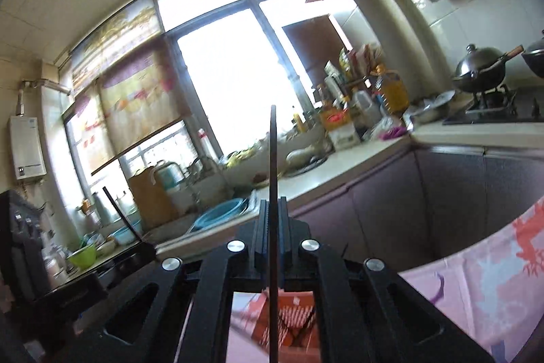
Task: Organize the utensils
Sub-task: 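Carry both chopsticks upright over the orange basket and drop them in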
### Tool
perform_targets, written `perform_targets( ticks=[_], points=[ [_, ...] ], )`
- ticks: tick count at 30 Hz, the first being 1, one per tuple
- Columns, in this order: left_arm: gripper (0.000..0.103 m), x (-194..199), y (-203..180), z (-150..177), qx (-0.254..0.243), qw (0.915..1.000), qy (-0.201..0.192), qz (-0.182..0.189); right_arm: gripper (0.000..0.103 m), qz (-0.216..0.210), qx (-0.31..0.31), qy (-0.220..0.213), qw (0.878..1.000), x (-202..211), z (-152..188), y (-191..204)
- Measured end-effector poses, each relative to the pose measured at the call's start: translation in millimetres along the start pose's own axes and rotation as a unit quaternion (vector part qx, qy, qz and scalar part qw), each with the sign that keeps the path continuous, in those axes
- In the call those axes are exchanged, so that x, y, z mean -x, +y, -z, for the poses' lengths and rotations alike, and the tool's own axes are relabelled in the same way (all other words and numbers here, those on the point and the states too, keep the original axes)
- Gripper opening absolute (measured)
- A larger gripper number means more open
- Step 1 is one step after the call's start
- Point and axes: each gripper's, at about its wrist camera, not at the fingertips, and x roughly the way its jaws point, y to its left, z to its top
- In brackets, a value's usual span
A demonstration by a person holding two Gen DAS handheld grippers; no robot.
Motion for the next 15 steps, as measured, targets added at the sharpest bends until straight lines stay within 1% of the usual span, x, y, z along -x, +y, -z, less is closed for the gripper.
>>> perform_targets(
  ticks=[2,6,8,11,15],
  points=[
    [0.005,-12.4,2.6,-3.3,-0.005,1.0000,0.001,-0.008,0.000,0.027,0.016,-0.020,0.999,-22.1,0.6,1.6],
    [0.005,-42.8,6.0,4.8,-0.009,0.9998,0.011,-0.016,0.000,0.048,0.034,-0.030,0.998,-67.1,13.2,-1.3],
    [0.005,-58.0,7.7,10.3,-0.007,0.9997,0.012,-0.019,0.000,0.050,0.038,-0.028,0.998,-85.3,23.8,-3.4],
    [0.005,-73.0,8.1,21.4,-0.012,0.9996,0.010,-0.022,0.000,0.052,0.050,-0.023,0.997,-101.9,41.8,-5.6],
    [0.005,-85.6,8.2,40.1,-0.024,0.9991,0.026,-0.023,0.000,0.053,0.056,-0.008,0.997,-104.2,68.4,-9.4]
  ],
)
